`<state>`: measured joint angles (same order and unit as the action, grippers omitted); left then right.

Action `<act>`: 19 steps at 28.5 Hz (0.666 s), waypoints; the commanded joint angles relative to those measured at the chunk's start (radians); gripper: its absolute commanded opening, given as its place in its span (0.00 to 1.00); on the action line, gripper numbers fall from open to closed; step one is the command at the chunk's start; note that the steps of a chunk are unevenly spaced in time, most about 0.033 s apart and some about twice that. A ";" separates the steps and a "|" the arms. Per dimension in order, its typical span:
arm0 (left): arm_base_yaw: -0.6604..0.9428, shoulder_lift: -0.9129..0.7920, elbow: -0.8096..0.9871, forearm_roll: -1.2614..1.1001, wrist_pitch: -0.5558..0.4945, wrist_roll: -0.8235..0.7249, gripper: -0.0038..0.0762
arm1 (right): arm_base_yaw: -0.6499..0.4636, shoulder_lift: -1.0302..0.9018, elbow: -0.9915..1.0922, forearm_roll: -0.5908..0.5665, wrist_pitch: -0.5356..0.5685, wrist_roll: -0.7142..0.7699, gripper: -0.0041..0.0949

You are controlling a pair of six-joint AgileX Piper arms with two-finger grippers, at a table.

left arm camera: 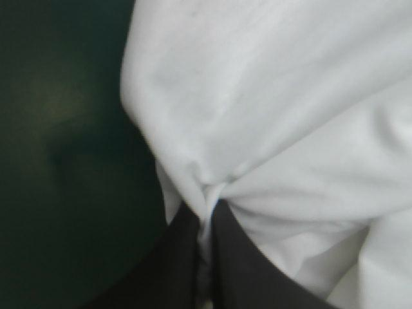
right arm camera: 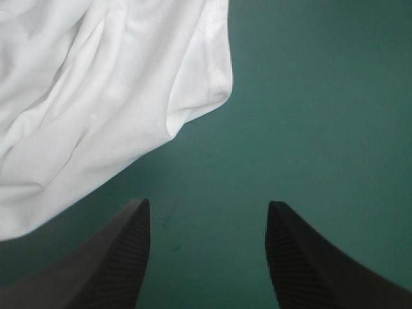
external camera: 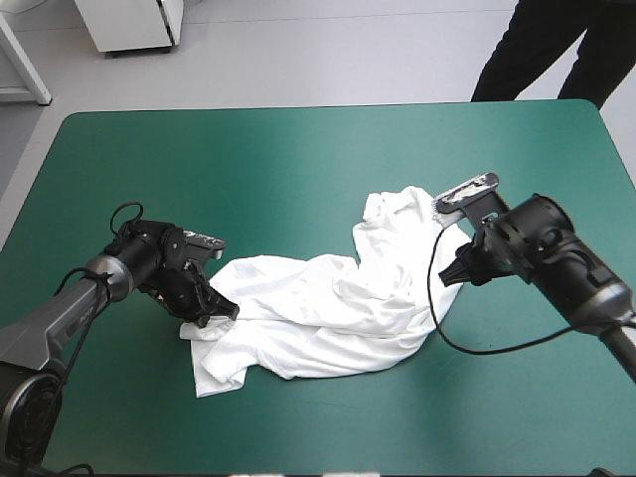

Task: Fold the cloth

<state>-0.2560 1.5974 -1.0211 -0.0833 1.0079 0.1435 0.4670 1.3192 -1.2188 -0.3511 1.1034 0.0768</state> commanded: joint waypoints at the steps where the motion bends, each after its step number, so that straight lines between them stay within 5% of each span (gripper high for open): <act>1: 0.000 -0.025 -0.018 -0.029 0.002 0.000 0.04 | -0.011 0.066 -0.050 -0.035 -0.061 0.004 0.56; 14: 0.000 -0.057 -0.018 -0.117 0.043 0.098 0.04 | -0.291 0.394 -0.283 0.325 -0.082 -0.106 0.55; 19: 0.000 -0.058 -0.020 -0.116 0.039 0.098 0.04 | -0.312 0.513 -0.283 0.363 -0.078 -0.139 0.55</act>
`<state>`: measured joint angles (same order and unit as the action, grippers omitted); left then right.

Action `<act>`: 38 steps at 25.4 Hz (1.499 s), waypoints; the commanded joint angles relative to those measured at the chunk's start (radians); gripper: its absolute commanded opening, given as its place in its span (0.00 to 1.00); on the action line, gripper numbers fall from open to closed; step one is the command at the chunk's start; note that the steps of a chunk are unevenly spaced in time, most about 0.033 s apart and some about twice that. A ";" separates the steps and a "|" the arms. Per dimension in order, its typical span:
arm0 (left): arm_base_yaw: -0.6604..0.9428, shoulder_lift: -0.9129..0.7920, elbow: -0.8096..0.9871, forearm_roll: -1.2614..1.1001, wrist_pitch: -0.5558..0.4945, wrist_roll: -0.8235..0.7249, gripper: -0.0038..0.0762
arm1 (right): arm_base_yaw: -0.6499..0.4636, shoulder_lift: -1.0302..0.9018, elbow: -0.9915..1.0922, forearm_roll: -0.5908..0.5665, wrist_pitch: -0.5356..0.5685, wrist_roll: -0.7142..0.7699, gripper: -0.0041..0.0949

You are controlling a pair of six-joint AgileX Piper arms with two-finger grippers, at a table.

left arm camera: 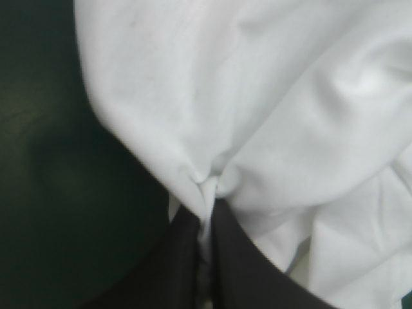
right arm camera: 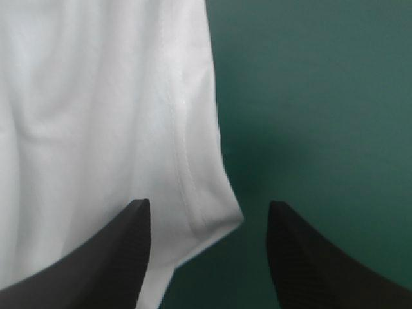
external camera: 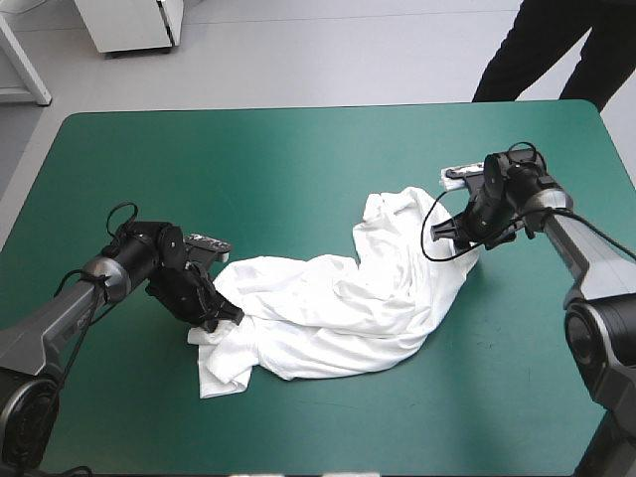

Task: Fold the cloth

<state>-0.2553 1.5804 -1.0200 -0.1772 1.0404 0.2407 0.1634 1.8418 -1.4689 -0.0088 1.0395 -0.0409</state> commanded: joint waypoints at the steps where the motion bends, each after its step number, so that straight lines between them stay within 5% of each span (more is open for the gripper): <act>1: -0.001 -0.041 -0.021 -0.022 0.006 0.014 0.04 | -0.008 0.006 -0.033 0.030 -0.016 -0.024 0.55; 5: -0.001 -0.041 -0.021 -0.022 0.006 0.019 0.04 | -0.008 0.048 -0.033 0.066 -0.018 -0.040 0.51; 8: -0.001 -0.041 -0.021 -0.027 0.006 0.019 0.04 | -0.008 0.063 -0.033 0.079 -0.010 -0.043 0.38; 11: -0.001 -0.046 -0.023 -0.017 0.020 0.019 0.04 | -0.011 0.057 -0.045 0.156 0.051 -0.114 0.03; 22: -0.001 -0.373 -0.273 -0.016 0.245 0.023 0.04 | -0.012 -0.252 -0.210 0.092 0.178 -0.071 0.02; 28: -0.001 -0.610 -0.580 -0.013 0.248 0.015 0.04 | -0.012 -0.510 -0.412 0.081 0.171 -0.032 0.02; 38: -0.001 -0.657 -0.962 -0.056 0.248 -0.024 0.04 | -0.012 -0.731 -0.592 0.134 0.162 -0.014 0.02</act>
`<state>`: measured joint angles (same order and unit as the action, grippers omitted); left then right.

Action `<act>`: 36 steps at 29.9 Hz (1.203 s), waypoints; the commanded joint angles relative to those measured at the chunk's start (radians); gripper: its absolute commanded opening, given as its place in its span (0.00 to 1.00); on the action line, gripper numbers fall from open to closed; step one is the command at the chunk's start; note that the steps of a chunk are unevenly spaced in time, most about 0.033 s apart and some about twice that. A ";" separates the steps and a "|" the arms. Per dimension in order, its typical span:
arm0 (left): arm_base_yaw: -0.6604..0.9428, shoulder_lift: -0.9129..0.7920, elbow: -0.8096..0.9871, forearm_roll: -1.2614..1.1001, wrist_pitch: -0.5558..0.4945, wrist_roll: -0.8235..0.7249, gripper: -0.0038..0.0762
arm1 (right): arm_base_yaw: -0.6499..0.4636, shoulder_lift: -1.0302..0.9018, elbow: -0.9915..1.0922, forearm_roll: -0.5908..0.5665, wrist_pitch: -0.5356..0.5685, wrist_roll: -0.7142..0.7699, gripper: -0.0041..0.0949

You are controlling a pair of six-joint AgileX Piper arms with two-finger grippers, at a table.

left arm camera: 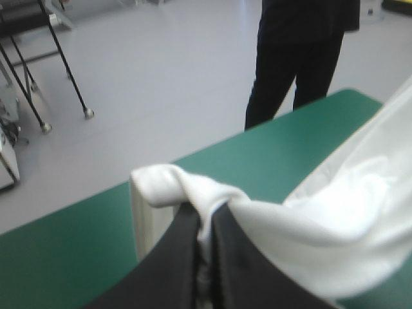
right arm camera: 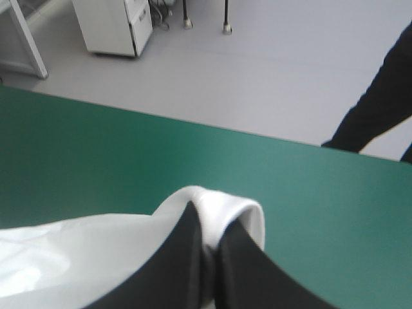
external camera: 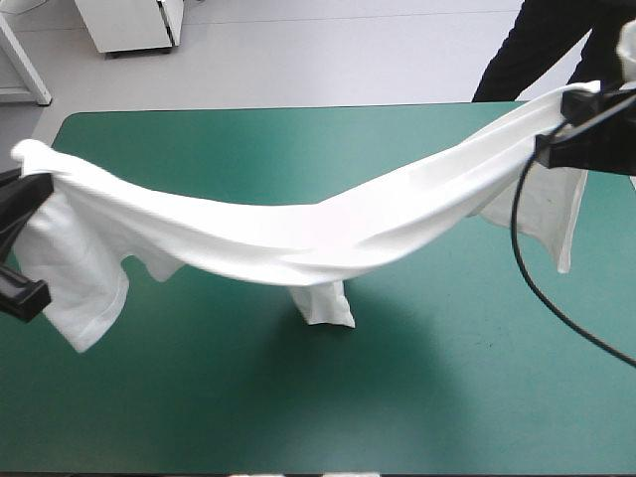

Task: Fold the cloth

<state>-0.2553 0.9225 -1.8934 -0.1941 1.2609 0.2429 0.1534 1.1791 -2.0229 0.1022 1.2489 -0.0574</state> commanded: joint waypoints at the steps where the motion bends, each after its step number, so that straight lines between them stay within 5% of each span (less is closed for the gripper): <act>1: -0.001 0.001 -0.121 -0.057 0.028 -0.030 0.04 | -0.002 -0.092 -0.038 0.034 -0.050 0.003 0.02; 7: -0.001 0.001 -0.243 -0.105 0.028 -0.065 0.04 | -0.002 -0.181 -0.038 0.092 -0.054 0.003 0.02; 16: -0.001 0.088 -0.193 0.009 0.028 -0.100 0.04 | -0.002 -0.119 -0.020 0.080 -0.033 0.003 0.02; 25: -0.001 0.349 -0.185 0.107 0.026 -0.105 0.04 | -0.002 0.031 0.180 -0.061 -0.036 0.003 0.02; 36: -0.001 0.757 -0.185 0.135 -0.068 -0.103 0.04 | -0.002 0.446 0.256 -0.203 -0.238 -0.016 0.02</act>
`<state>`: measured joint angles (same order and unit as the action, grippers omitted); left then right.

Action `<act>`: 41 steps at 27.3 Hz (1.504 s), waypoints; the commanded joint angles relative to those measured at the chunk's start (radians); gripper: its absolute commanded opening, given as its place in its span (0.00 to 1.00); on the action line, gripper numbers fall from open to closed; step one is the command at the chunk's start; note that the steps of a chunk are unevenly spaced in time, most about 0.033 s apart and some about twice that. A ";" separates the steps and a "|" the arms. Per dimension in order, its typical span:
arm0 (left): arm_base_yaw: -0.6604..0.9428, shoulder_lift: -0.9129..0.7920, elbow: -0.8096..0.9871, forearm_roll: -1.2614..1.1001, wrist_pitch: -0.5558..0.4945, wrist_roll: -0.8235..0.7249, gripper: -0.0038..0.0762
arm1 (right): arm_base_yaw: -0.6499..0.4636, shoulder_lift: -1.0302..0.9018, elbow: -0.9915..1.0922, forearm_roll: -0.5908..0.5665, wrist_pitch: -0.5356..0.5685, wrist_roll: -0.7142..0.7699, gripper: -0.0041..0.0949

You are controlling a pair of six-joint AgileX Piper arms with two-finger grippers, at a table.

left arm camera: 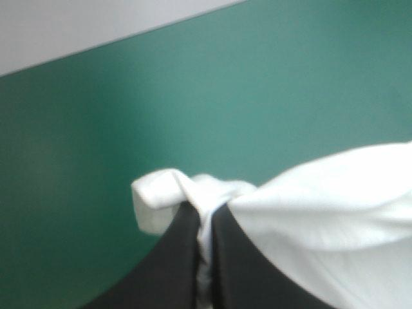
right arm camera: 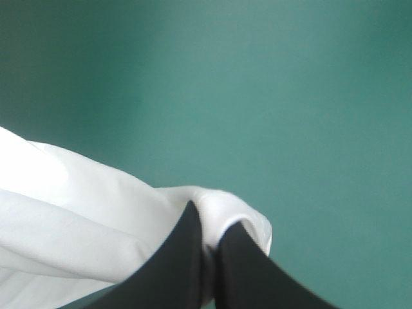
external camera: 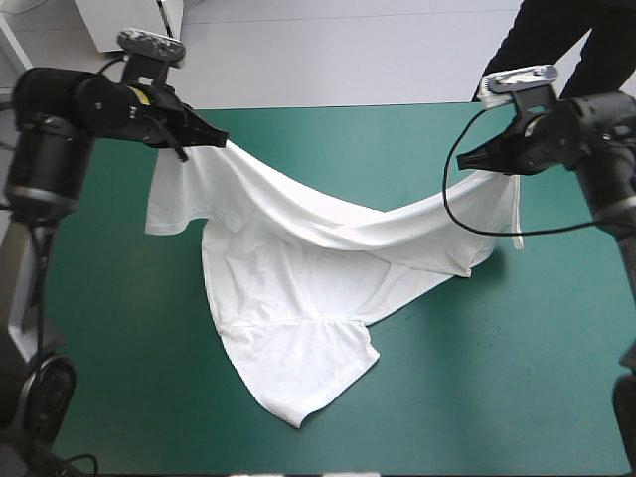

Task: Fold the cloth

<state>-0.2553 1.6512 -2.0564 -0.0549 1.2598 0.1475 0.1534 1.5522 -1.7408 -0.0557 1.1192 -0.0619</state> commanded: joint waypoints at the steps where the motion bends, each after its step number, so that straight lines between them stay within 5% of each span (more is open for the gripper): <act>1: -0.001 0.059 -0.022 -0.004 -0.090 -0.007 0.04 | -0.008 0.121 -0.038 -0.042 -0.126 -0.014 0.02; 13: 0.048 0.236 -0.022 0.075 -0.407 -0.023 0.04 | -0.115 0.553 -0.334 0.255 -0.160 -0.136 0.02; 16: 0.065 0.253 -0.022 0.069 -0.419 -0.023 0.04 | -0.153 0.578 -0.346 0.342 -0.149 -0.169 0.02; 21: 0.079 0.264 -0.022 0.070 -0.357 -0.019 0.07 | -0.228 0.580 -0.348 0.519 -0.102 -0.269 0.03; 31: 0.079 0.269 -0.022 -0.001 -0.226 -0.012 0.60 | -0.346 0.580 -0.348 0.749 0.045 -0.363 0.33; 35: 0.079 0.248 -0.022 0.010 -0.190 -0.012 0.62 | -0.396 0.560 -0.348 0.869 0.069 -0.408 0.48; 38: 0.093 0.199 -0.022 0.011 -0.168 -0.014 0.62 | -0.447 0.519 -0.348 0.910 0.096 -0.411 0.49; 41: 0.098 0.111 -0.013 -0.074 0.031 -0.021 0.62 | -0.493 0.398 -0.287 0.878 0.098 -0.404 0.49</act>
<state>-0.1565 1.8699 -2.0505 -0.0690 1.2209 0.1400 -0.3141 2.0898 -2.0382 0.7805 1.2150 -0.4548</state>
